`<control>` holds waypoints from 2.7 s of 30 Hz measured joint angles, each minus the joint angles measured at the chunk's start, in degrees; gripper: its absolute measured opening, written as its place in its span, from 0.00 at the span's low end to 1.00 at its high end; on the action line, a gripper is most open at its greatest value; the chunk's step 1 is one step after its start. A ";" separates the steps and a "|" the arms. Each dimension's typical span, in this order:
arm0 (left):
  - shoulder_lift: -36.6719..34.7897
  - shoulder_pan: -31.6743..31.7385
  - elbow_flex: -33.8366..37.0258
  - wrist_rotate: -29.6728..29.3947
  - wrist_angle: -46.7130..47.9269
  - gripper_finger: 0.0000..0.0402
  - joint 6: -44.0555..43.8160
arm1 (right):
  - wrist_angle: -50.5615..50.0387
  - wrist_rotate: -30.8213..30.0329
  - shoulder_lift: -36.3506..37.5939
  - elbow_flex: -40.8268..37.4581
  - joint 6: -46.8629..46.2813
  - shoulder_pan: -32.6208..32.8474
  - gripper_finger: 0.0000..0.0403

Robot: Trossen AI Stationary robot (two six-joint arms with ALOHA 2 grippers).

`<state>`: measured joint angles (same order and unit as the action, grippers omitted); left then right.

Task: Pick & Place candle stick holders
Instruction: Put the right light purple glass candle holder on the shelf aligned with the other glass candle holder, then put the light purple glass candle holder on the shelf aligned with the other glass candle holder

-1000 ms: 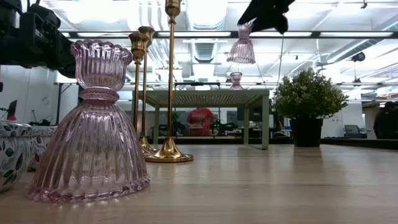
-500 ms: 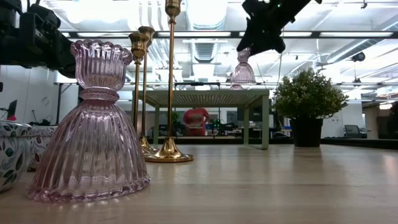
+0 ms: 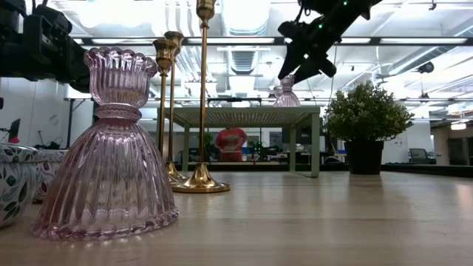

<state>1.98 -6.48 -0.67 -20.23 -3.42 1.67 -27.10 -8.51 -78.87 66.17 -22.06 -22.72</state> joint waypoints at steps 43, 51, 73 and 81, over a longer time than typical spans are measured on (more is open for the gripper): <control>0.00 0.02 -0.02 0.00 0.00 0.02 0.02 | 1.98 0.00 -1.14 -0.20 1.51 -1.55 0.53; 0.00 0.00 0.00 0.00 0.00 0.02 0.00 | 2.00 -0.01 -0.90 -0.20 2.55 -1.53 0.65; 0.00 0.02 0.00 0.00 0.00 0.02 0.02 | 1.91 1.51 8.63 -0.20 6.05 6.27 0.72; -0.02 0.02 0.00 0.00 0.00 0.02 0.02 | 0.43 1.47 9.07 -0.45 6.70 14.32 0.68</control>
<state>1.96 -6.46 -0.67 -20.23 -3.42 1.69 -26.68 -7.05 -69.80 65.72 -15.37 -8.40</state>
